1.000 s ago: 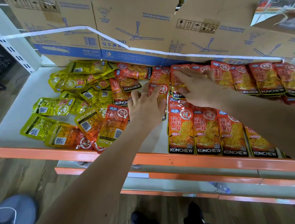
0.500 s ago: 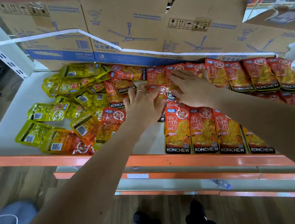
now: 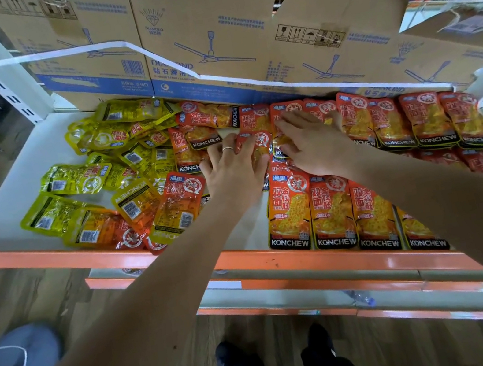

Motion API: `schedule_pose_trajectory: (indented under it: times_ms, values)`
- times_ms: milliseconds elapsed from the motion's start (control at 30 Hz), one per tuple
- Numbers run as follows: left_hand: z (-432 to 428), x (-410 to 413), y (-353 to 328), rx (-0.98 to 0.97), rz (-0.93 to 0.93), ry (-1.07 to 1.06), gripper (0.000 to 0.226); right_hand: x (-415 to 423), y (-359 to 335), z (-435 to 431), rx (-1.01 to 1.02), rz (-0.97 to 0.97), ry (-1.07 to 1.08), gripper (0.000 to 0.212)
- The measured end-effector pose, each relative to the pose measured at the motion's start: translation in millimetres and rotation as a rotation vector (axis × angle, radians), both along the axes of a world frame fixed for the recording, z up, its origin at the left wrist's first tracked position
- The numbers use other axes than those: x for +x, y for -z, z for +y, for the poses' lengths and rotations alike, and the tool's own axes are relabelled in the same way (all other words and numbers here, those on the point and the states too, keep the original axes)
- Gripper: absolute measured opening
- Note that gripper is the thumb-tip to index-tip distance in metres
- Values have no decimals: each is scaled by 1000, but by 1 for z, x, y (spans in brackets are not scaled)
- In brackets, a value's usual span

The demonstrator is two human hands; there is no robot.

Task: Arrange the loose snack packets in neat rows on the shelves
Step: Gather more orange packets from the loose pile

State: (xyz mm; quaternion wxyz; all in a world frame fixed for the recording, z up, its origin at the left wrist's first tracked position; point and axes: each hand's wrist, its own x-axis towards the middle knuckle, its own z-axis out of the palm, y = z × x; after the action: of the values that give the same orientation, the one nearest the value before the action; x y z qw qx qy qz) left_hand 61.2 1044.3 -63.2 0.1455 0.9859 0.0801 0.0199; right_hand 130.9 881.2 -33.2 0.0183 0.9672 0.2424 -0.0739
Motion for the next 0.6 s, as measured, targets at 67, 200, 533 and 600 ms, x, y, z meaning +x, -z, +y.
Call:
schedule_pose_trajectory:
  times_ms: [67, 200, 533, 600]
  values:
    - [-1, 2, -1, 16, 10, 0, 51, 2, -1, 1, 0, -7, 6, 57]
    - [-5, 2, -3, -38, -7, -9, 46, -1, -3, 3, 43, 7, 29, 56]
    - [4, -7, -9, -16, 2, 68, 44, -5, 0, -4, 53, -31, 17, 56]
    - [2, -6, -9, 4, -3, 56, 45, -5, 1, -4, 61, -21, 27, 55]
